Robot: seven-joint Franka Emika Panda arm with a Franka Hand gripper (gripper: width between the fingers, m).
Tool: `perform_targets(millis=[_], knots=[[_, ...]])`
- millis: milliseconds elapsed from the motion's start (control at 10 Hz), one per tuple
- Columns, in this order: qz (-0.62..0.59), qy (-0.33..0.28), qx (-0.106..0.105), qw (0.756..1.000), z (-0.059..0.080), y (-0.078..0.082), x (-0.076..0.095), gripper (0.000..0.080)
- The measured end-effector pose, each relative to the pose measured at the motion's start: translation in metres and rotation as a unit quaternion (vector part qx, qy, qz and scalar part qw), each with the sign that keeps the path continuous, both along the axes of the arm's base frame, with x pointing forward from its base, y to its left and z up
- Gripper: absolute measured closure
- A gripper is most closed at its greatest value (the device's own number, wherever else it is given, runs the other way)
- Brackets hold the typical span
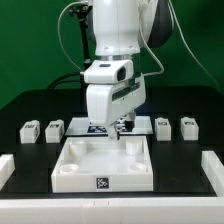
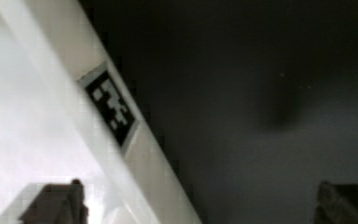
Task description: Assemble one leg
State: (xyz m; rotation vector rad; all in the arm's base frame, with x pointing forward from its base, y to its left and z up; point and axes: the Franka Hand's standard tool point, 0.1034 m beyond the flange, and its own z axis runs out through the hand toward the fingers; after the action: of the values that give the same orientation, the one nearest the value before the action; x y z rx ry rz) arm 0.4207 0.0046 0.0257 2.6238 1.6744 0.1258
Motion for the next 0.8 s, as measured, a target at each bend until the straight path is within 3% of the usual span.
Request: perform_targets(millis=[100, 400, 600, 800], knots=[[0.058, -0.013, -0.006, 0.998, 0.005, 0.005, 0.011, 0.0150], [0.241, -0.042, -0.024, 0.969, -0.005, 0.001, 0.016, 0.0150], [0.320, -0.035, -0.031, 0.946, -0.015, -0.010, 0.008, 0.0150], [0.316, -0.034, -0.030, 0.948, -0.015, -0.013, 0.007, 0.0150]])
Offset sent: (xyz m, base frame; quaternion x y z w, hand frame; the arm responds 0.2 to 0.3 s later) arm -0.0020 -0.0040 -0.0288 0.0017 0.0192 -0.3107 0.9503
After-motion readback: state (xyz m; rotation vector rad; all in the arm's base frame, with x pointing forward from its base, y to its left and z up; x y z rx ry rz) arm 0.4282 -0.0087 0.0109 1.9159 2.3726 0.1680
